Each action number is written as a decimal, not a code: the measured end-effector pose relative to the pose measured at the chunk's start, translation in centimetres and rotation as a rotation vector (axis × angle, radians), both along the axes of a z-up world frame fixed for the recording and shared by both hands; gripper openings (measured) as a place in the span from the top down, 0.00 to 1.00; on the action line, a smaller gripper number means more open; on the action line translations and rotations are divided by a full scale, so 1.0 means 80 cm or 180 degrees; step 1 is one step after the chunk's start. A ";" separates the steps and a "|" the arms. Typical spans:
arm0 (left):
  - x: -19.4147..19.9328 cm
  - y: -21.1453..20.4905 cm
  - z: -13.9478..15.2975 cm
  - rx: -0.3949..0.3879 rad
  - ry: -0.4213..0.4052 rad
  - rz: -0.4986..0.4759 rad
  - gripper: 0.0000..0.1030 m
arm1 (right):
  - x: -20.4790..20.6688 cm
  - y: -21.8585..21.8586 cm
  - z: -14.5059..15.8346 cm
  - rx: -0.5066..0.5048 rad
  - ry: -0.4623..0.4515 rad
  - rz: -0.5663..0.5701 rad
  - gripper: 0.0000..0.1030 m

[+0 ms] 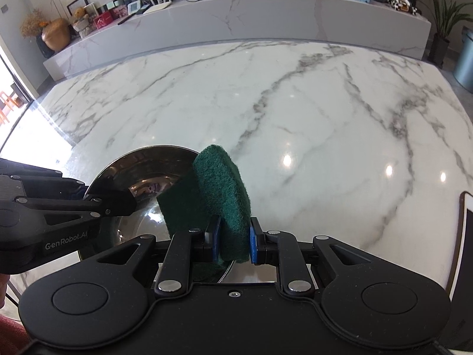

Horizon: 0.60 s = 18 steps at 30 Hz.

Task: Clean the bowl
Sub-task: 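Wipe the folded pad along the inner wall near the left tool's grip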

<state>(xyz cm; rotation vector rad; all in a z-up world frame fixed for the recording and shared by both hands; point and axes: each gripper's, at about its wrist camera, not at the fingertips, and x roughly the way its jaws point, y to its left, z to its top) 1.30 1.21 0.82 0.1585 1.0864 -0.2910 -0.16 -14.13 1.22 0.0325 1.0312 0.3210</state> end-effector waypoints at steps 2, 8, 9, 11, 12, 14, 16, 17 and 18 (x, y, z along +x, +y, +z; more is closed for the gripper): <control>-0.002 -0.001 0.001 -0.0010 0.0022 -0.0010 0.91 | -0.004 -0.003 0.000 0.0024 0.0014 0.0002 0.84; 0.008 0.007 -0.002 -0.0145 0.0086 0.0004 0.90 | -0.014 0.002 0.000 -0.0115 -0.0135 0.0168 0.84; 0.013 0.008 -0.003 -0.0185 0.0105 -0.0005 0.88 | -0.014 0.003 -0.001 -0.0137 -0.0143 0.0180 0.84; 0.022 0.009 -0.006 -0.0216 0.0127 -0.0044 0.80 | -0.013 0.001 -0.002 -0.0134 -0.0136 0.0178 0.84; 0.027 0.009 -0.008 -0.0228 0.0123 -0.0063 0.76 | -0.012 -0.001 -0.002 -0.0123 -0.0126 0.0170 0.84; 0.036 0.007 -0.010 -0.0280 0.0128 -0.0091 0.75 | -0.010 -0.004 -0.004 -0.0101 -0.0105 0.0149 0.84; 0.041 0.005 -0.014 -0.0342 0.0151 -0.0098 0.75 | -0.008 -0.006 -0.005 -0.0079 -0.0097 0.0140 0.84; 0.043 0.004 -0.016 -0.0363 0.0159 -0.0105 0.75 | -0.008 -0.007 -0.005 -0.0074 -0.0097 0.0138 0.84; 0.044 0.002 -0.017 -0.0368 0.0144 -0.0099 0.75 | -0.008 -0.007 -0.005 -0.0076 -0.0099 0.0138 0.84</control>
